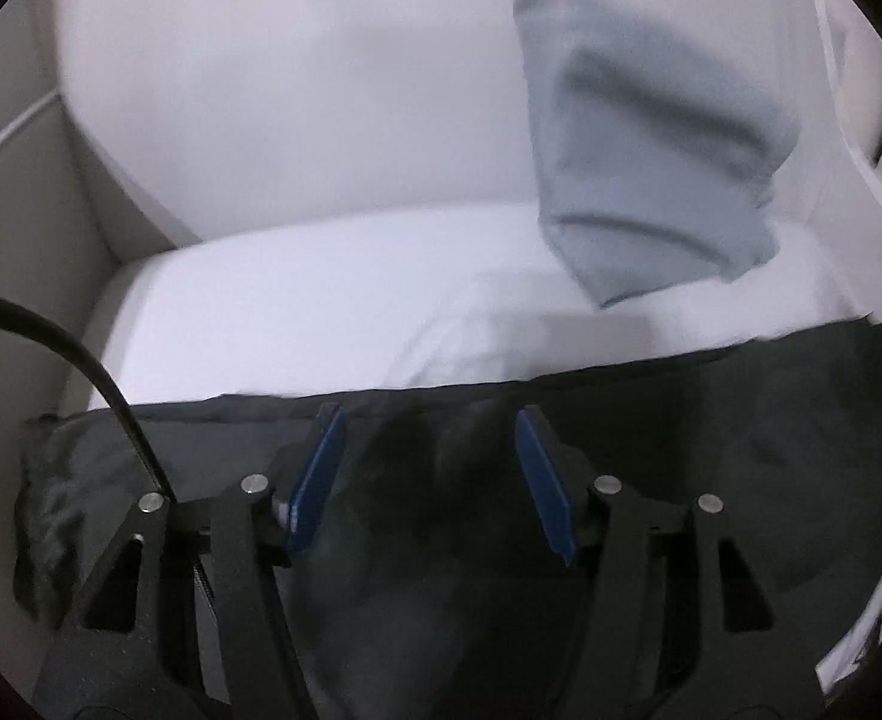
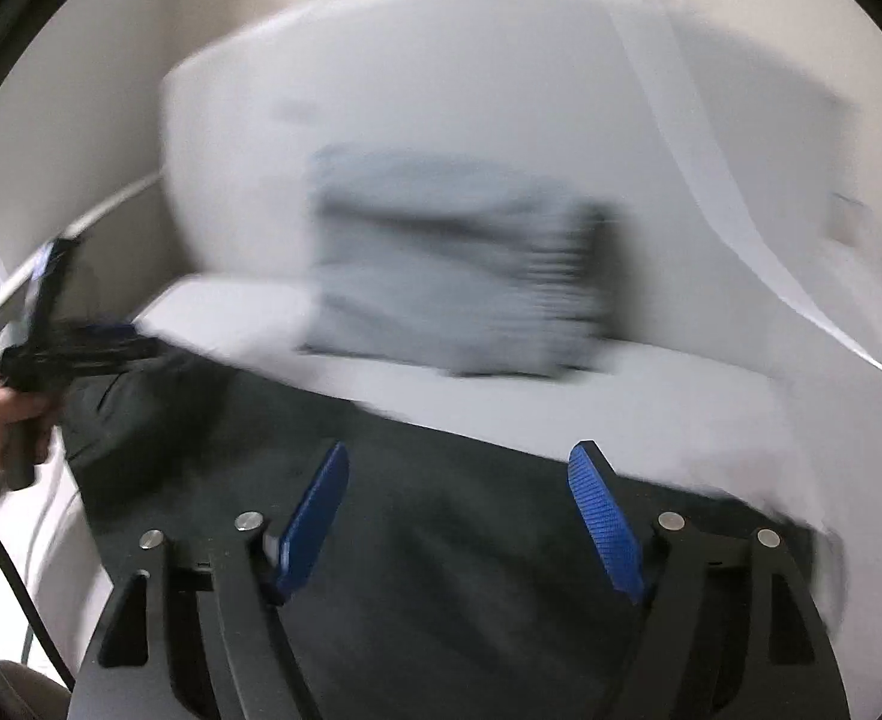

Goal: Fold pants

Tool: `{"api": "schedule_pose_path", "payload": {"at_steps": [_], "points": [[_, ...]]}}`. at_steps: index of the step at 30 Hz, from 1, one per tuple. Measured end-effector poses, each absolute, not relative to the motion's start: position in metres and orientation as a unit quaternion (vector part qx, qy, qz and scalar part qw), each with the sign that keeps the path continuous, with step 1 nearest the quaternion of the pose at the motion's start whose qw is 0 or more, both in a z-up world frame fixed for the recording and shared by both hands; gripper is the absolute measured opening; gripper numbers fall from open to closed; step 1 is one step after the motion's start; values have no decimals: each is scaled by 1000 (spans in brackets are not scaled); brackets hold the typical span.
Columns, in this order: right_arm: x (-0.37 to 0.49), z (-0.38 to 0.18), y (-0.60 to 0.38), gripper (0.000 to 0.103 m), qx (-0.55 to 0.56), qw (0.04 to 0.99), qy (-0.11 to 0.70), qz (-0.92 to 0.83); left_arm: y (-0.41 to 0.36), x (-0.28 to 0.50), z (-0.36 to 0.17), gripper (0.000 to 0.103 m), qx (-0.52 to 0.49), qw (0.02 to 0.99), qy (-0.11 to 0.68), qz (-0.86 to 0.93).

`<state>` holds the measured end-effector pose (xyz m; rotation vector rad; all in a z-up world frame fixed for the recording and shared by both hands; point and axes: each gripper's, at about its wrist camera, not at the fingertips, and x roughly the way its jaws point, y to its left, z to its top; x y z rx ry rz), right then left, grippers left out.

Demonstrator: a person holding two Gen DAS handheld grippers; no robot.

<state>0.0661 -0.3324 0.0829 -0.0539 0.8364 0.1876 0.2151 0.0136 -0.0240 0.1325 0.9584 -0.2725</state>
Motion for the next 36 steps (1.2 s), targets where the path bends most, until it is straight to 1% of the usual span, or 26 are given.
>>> {"api": "schedule_pose_path", "payload": {"at_steps": [1, 2, 3, 4, 5, 6, 7, 8, 11, 13, 14, 17, 19, 21, 24, 25, 27, 28, 29, 30, 31, 32, 33, 34, 35, 36], "points": [[85, 73, -310, 69, -30, 901, 418, 116, 11, 220, -32, 45, 72, 872, 469, -124], [103, 62, -292, 64, -28, 891, 432, 135, 8, 223, -42, 24, 84, 866, 479, -117], [117, 50, -278, 61, -25, 882, 446, 149, 7, 220, -49, 5, 97, 862, 487, -105], [134, 35, -265, 55, -25, 873, 462, 153, 8, 221, -58, 0, 116, 858, 492, -87], [146, 21, -257, 49, -23, 866, 475, 155, 9, 219, -62, 0, 126, 860, 488, -85], [157, 4, -246, 46, -29, 854, 495, 160, 7, 215, -62, 0, 145, 864, 475, -84], [160, -9, -241, 36, -40, 847, 506, 159, 7, 212, -63, 0, 161, 864, 471, -80], [164, -21, -235, 32, -58, 840, 517, 155, 6, 208, -64, 0, 181, 864, 465, -71], [170, -29, -240, 32, -69, 848, 509, 134, 17, 210, -69, 0, 183, 870, 457, -36], [175, -31, -250, 29, -44, 848, 514, 121, 35, 213, -75, 0, 172, 874, 453, 12], [175, -31, -253, 29, -37, 849, 512, 121, 45, 210, -75, 0, 155, 882, 445, 14], [170, -34, -251, 29, -62, 859, 495, 116, 49, 206, -80, 0, 188, 876, 444, 30], [162, -32, -249, 29, -64, 861, 494, 106, 54, 207, -79, 0, 178, 874, 452, 31], [162, -31, -248, 29, -65, 862, 494, 97, 48, 224, -77, 0, 146, 874, 463, 24], [155, -22, -248, 30, -64, 861, 495, 94, 64, 224, -60, 0, 76, 878, 472, -28], [156, -16, -252, 30, -43, 862, 494, 103, 77, 217, -47, 0, 38, 885, 460, -51], [139, 10, -255, 31, -13, 876, 463, 134, 112, 197, -20, 0, -24, 905, 423, -48], [128, 20, -256, 38, -12, 882, 450, 141, 129, 191, -10, 4, -41, 910, 411, -35], [117, 30, -255, 44, -15, 885, 441, 149, 153, 179, 0, 14, -61, 917, 395, -12], [106, 37, -254, 47, -13, 886, 436, 159, 170, 174, 4, 26, -70, 920, 387, 6], [97, 41, -252, 49, -7, 886, 433, 167, 185, 165, 6, 29, -76, 920, 383, 26], [88, 42, -250, 49, -2, 882, 436, 177, 199, 159, 4, 29, -76, 919, 384, 43], [81, 41, -242, 49, 2, 878, 440, 189, 210, 155, -3, 26, -65, 915, 394, 60], [72, 38, -232, 49, 4, 871, 447, 202, 214, 151, -11, 23, -49, 911, 404, 69], [67, 34, -223, 49, 2, 866, 453, 212, 220, 148, -24, 16, -20, 905, 419, 76], [61, 27, -206, 49, -6, 858, 461, 227, 219, 145, -34, 14, 3, 900, 429, 81]]}}
